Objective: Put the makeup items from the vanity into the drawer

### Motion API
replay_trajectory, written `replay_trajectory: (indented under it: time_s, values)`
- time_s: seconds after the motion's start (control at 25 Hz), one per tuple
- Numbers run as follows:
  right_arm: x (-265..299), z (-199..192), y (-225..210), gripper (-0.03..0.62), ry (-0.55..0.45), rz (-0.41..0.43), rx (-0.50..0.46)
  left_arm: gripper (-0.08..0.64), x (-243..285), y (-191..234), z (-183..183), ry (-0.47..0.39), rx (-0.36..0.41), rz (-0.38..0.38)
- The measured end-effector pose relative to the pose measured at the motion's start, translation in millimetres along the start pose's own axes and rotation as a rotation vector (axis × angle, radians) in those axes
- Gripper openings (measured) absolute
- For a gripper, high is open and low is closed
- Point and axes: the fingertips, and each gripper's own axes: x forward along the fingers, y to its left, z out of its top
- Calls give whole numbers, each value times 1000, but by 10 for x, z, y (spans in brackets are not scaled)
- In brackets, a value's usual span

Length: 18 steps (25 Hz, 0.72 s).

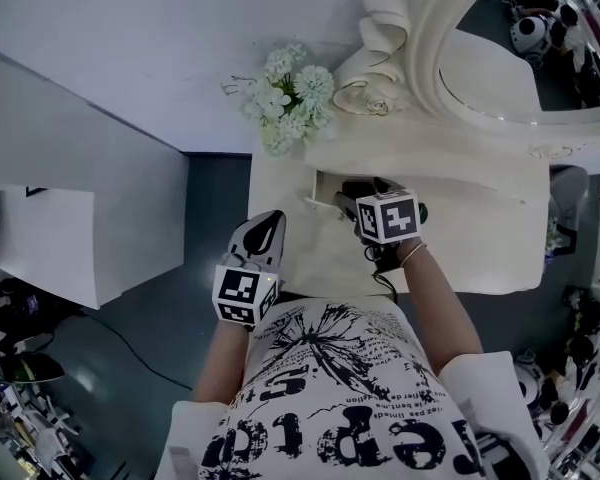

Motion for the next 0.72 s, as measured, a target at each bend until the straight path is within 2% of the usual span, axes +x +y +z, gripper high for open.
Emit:
replay_trajectory:
  time_s: [0.48,0.72]
  values:
    - [-239,-5,1,371,-57,-54,1,20,40,-79,94,-6,42,-59]
    - [-531,-97,-313,372,-84,-96,-13,20,125,-321,145,-19,47,-61]
